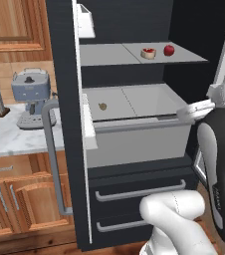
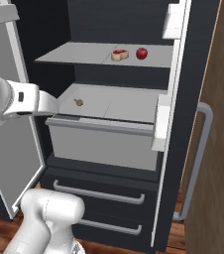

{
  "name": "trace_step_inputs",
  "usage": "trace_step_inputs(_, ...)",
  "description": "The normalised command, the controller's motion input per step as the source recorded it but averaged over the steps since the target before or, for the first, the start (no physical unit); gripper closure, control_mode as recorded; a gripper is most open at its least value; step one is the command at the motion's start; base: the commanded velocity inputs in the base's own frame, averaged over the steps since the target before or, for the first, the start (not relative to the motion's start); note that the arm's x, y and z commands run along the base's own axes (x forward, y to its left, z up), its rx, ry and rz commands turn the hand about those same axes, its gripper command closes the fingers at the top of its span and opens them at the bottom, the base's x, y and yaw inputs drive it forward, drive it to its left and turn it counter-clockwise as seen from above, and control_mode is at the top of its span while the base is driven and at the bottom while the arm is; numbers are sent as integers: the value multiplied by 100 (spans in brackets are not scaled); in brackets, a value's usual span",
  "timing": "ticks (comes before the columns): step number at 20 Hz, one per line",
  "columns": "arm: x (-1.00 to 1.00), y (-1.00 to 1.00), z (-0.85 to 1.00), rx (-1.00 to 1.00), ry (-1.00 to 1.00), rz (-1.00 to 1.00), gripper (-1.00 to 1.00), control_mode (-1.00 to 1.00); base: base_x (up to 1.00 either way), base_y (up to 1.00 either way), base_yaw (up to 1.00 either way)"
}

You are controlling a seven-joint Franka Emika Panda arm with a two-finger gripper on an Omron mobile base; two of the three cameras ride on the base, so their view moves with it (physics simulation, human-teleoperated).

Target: Open the fridge, remove the apple, garlic, and steak, and place them on any counter.

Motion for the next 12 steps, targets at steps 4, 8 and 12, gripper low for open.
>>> trace_step_inputs(4, 0, 0, -31, 0, 7, 0, -100, -100, 0, 0, 0)
trace_step_inputs(8, 0, 0, -15, 0, 0, 0, -100, 100, 0, 0, 0)
trace_step_inputs(12, 0, 0, 0, 0, 0, 0, -100, 100, 3, 0, 0)
